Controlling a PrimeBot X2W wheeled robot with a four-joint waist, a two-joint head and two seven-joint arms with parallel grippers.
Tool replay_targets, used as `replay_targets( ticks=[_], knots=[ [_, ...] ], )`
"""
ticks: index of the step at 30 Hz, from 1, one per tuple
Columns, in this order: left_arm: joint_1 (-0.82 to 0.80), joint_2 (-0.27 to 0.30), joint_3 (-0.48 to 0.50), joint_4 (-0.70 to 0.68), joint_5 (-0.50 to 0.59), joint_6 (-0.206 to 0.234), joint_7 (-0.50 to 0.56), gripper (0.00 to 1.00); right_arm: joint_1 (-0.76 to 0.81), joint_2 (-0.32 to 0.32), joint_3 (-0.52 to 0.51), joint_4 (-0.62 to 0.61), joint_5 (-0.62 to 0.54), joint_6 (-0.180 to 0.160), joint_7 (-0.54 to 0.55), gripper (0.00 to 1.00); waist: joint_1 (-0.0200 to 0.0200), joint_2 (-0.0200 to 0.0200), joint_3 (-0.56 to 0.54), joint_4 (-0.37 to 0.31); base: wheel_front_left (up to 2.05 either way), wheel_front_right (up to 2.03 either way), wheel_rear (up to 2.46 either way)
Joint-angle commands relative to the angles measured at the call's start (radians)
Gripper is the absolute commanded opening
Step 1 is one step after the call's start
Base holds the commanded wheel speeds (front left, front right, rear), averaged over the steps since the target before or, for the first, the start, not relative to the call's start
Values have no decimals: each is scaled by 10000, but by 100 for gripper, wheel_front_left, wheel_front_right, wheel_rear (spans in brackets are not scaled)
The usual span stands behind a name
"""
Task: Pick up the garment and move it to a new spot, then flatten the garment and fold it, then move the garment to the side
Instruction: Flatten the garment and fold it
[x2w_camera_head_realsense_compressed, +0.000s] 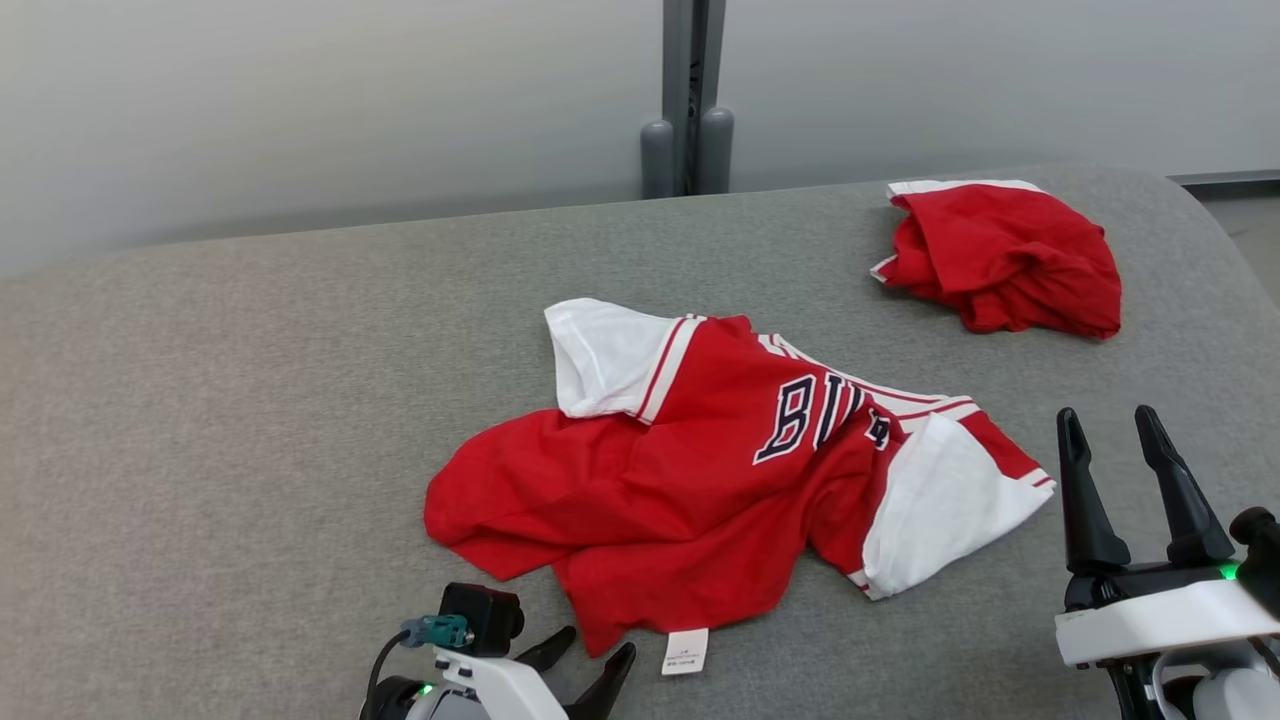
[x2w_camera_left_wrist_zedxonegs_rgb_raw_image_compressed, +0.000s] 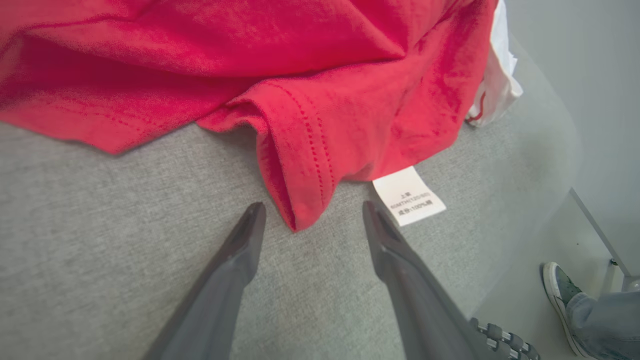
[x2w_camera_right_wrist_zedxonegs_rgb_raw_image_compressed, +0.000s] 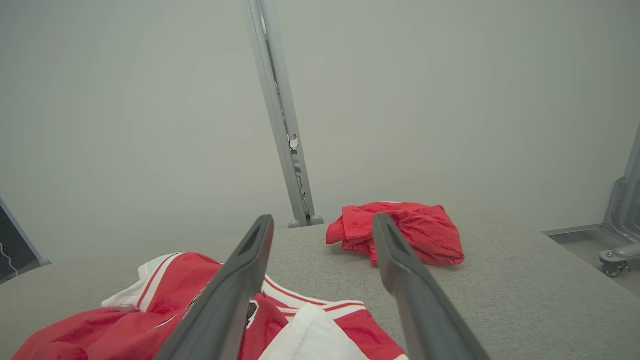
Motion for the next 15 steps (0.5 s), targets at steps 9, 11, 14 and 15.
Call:
replay_targets(
  ticks=[9,11,14,15],
  knots=[
    [-652,9,-123,613,-48,81,-17,100,-152,-18,9,20,68,8,2,100,0,0,116,-493,0,0,0],
    [-742,2,-174,695,-68,77,-32,100,-147,-28,-8,11,78,8,2,100,0,0,129,-504,0,0,0],
    [-821,45,-233,761,-90,61,-30,47,-85,-19,-56,17,51,6,2,100,0,0,113,-437,0,0,0],
    [-818,63,-267,768,-106,53,-13,33,-60,-16,-55,25,33,8,2,100,0,0,96,-388,0,0,0]
  ],
)
